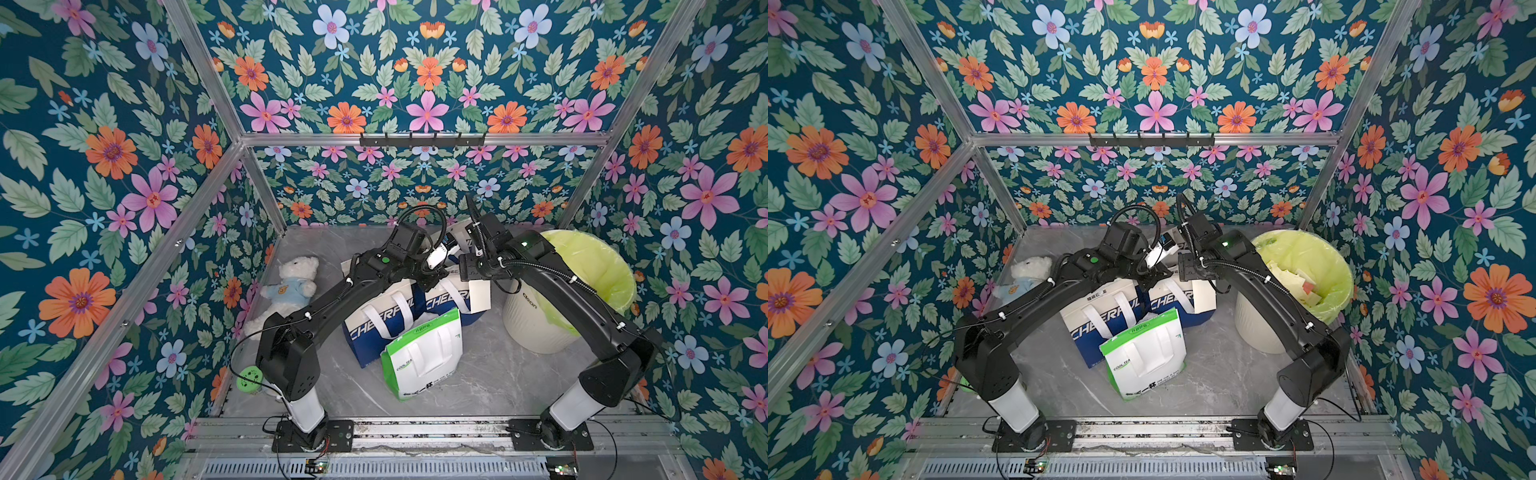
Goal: Shred takeout receipts and throw away
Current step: Tear off the takeout receipt from the takeout bag.
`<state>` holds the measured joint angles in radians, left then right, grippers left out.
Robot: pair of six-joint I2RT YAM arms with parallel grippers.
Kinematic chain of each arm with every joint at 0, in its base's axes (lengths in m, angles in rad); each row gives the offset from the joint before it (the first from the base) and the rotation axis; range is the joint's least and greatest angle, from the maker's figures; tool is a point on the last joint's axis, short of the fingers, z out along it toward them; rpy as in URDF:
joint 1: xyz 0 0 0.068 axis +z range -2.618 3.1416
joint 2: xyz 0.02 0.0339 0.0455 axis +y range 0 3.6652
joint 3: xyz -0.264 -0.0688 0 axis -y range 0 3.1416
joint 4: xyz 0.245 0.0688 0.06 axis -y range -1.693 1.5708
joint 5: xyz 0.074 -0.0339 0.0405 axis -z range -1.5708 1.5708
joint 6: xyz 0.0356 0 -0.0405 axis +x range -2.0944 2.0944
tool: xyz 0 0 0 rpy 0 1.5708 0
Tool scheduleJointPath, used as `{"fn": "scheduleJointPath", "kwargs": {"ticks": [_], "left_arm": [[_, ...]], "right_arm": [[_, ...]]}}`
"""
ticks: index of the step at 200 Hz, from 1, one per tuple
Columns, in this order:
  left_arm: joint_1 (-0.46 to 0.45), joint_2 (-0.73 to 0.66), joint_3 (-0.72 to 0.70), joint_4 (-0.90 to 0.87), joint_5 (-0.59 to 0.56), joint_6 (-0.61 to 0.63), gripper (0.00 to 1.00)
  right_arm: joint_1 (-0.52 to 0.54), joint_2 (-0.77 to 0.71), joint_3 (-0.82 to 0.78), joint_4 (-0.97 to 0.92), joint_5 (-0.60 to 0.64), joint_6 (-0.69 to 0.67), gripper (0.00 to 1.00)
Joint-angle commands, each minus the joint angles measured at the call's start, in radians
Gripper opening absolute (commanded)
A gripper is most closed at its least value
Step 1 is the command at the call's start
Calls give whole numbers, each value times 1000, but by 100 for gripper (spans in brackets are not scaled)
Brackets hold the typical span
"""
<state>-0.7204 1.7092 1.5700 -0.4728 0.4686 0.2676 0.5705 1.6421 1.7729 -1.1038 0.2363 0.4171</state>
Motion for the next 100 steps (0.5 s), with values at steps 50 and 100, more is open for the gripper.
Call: {"fn": "scheduleJointPath", "kwargs": {"ticks": [50, 100], "left_arm": [[2, -24, -33, -41, 10, 14, 0], [1, -32, -49, -36, 15, 16, 0]], "right_arm": [[-2, 45, -24, 12, 106, -22, 73], [-42, 26, -41, 71, 55, -42, 52]]}}
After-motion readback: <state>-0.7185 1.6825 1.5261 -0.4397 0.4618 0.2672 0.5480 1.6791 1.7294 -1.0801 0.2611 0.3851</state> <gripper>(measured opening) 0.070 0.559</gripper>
